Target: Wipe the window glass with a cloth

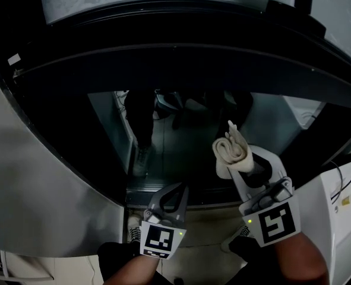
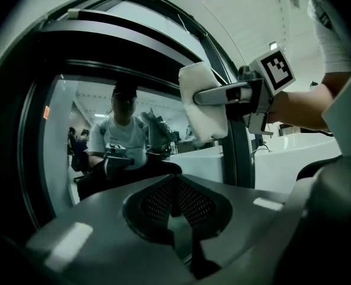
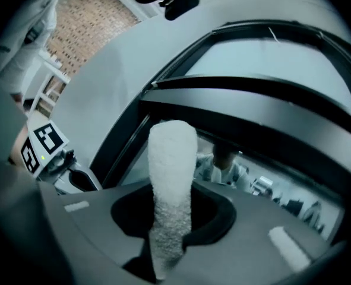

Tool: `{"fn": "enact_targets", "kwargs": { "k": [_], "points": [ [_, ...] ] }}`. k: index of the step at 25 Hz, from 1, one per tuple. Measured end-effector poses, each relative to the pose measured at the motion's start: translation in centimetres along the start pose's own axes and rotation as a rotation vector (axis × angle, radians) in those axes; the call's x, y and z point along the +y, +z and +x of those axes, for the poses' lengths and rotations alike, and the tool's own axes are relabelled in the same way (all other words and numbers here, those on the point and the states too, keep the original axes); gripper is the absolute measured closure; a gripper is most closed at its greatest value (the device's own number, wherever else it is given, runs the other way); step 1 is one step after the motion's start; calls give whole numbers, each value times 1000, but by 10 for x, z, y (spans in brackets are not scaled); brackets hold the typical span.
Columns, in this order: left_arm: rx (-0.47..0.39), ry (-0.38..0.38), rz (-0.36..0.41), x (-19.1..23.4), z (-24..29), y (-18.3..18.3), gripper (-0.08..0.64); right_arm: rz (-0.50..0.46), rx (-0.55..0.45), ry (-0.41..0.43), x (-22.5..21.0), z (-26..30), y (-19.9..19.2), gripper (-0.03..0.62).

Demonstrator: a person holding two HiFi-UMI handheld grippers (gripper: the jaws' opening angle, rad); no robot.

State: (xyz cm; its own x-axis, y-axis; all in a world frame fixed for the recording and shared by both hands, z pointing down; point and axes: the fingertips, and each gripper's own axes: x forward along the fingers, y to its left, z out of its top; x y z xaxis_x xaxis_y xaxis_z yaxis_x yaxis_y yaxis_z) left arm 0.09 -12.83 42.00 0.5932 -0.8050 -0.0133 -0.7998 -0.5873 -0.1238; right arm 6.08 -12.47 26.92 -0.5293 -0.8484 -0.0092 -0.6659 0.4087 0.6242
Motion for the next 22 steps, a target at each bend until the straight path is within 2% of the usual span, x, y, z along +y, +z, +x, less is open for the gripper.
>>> {"fn": "enact_targets", "kwargs": {
  "k": [2, 6, 9, 11, 13, 17, 22],
  "points": [
    [-8, 6, -22, 2, -1, 1, 543, -192, 77, -37, -3, 6, 6, 500],
    [-28, 12, -35, 6, -3, 10, 543, -558, 53, -134, -2, 25, 44, 502],
    [-48, 24, -63, 14, -6, 16, 543, -763, 61, -202, 2, 38, 58, 502],
    [-47, 27, -85, 17, -8, 14, 543, -858, 91, -245, 1, 48, 59, 502],
    [-41, 21, -102, 16, -8, 9, 543, -887, 118, -289, -6, 55, 58, 502],
    [-44, 4, -99, 13, -10, 8, 543, -857, 138, -361, -23, 59, 60, 502],
    [-5, 18, -76, 19, -6, -8, 543, -864, 132, -369, -28, 69, 64, 502]
  ]
}}
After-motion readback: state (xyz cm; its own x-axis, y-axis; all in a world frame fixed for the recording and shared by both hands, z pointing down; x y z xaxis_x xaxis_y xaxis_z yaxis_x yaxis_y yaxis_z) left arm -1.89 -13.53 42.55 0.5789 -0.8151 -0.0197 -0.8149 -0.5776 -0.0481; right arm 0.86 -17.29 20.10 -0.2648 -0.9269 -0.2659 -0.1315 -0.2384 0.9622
